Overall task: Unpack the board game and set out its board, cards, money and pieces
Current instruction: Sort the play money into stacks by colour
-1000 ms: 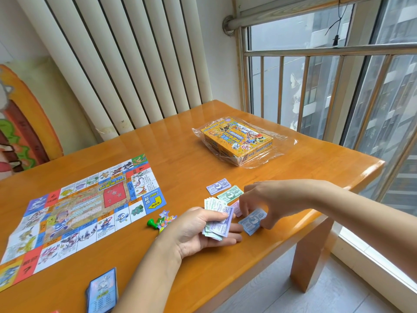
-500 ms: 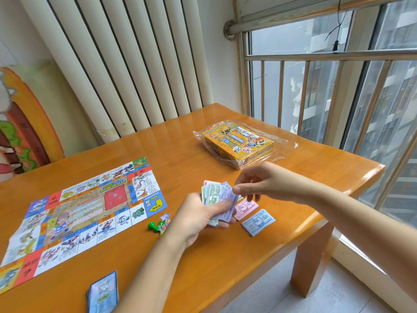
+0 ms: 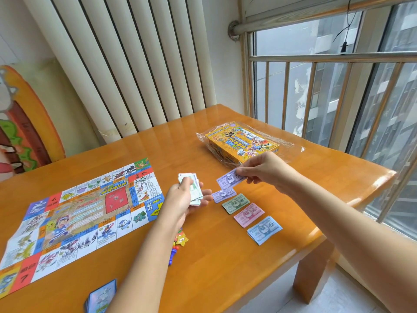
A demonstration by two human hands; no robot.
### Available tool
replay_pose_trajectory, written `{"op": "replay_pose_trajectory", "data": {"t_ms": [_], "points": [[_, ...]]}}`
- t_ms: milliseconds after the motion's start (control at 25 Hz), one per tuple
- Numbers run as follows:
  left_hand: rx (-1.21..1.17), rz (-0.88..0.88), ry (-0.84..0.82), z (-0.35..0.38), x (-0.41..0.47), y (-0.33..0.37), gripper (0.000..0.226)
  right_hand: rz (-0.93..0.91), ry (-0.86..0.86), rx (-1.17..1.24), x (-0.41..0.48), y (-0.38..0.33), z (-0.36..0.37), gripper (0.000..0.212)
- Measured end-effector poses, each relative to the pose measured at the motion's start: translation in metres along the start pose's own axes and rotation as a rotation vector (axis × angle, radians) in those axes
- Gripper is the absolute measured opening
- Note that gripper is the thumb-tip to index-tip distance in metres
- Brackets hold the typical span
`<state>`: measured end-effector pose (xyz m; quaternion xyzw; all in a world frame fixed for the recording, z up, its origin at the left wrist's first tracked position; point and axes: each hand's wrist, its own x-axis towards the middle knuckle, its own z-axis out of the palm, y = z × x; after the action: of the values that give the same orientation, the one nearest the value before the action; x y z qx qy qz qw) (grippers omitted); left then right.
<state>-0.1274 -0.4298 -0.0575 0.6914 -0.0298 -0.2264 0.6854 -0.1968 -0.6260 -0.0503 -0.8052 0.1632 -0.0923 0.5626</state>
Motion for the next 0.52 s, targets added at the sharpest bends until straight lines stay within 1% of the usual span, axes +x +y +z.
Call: {"op": "replay_pose_trajectory", "data": {"t_ms": [120,200,320,400,520], "points": [[-0.116,-0.136,0.012,-0.005,0.004,-0.006,0.030,0.011,0.017,-0.144,0.009,0.004,0.015,0.023],[-0.148,-0.186,0.000,-0.008,0.005,-0.006,0.030,0.032,0.028,-0.226,0.016,0.008,0.022,0.027],[-0.193,-0.219,-0.049,-0.009,0.005,-0.007,0.029,0.057,0.046,-0.328,0.022,0.012,0.028,0.032],[-0.207,-0.234,-0.076,-0.008,0.006,-0.007,0.029,0.061,0.049,-0.384,0.023,0.014,0.031,0.029],[-0.199,-0.241,-0.071,-0.007,0.009,-0.009,0.029,0.045,0.058,-0.470,0.021,0.015,0.033,0.030]]}}
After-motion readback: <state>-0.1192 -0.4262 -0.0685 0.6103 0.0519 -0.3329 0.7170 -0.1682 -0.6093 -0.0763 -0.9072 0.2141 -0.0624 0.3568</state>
